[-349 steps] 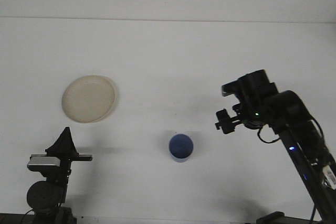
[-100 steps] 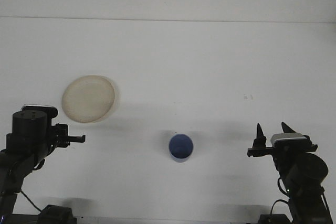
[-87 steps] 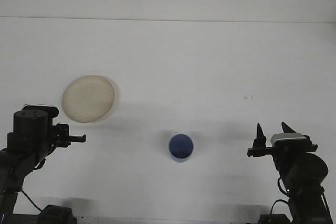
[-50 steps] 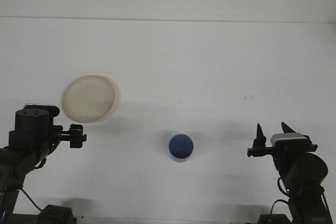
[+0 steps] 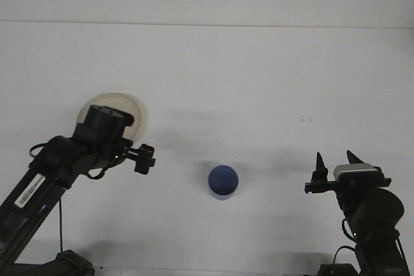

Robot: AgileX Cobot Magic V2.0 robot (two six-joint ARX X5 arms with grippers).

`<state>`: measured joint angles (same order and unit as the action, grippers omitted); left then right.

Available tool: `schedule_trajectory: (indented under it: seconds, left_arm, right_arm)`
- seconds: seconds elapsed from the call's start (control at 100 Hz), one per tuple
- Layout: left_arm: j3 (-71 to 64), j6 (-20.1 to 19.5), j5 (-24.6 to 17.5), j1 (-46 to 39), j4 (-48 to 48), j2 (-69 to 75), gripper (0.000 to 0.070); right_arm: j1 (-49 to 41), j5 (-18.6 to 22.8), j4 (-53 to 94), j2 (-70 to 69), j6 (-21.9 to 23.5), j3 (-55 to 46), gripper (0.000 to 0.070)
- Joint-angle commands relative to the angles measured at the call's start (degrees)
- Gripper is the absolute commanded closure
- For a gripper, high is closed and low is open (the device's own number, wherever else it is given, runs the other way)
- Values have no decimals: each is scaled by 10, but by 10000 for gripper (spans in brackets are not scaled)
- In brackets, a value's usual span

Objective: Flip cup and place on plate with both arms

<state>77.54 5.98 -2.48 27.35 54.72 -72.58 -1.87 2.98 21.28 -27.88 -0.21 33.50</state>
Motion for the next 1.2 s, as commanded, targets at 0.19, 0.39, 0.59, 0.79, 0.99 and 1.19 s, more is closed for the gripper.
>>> schedule_trajectory:
  seconds: [0.19,0.39,0.59,0.79,0.99,1.19]
  left_arm:
    - [123,10,-14,119,-8,-148,179]
    - [168,5,-14,179,-1,-234,179]
    - [168,-2,-15,217,2,-287,179]
    - [168,-9,-15,226,-6,-334,179]
    - [168,-17,-15,225,-3,-372,211]
    - [168,-39,-14,225,-8,-376,690]
  right_arm:
    - [-1,0,-7,-2,4,7,210]
    - [-1,0,-7,-2,4,7,210]
    - [-1,0,-7,-2,4,7,210]
    - [-1,0,-7,-2,4,7,210]
    - [-1,0,-7,-2,4,7,210]
    - [-1,0,-7,-2,4,7,210]
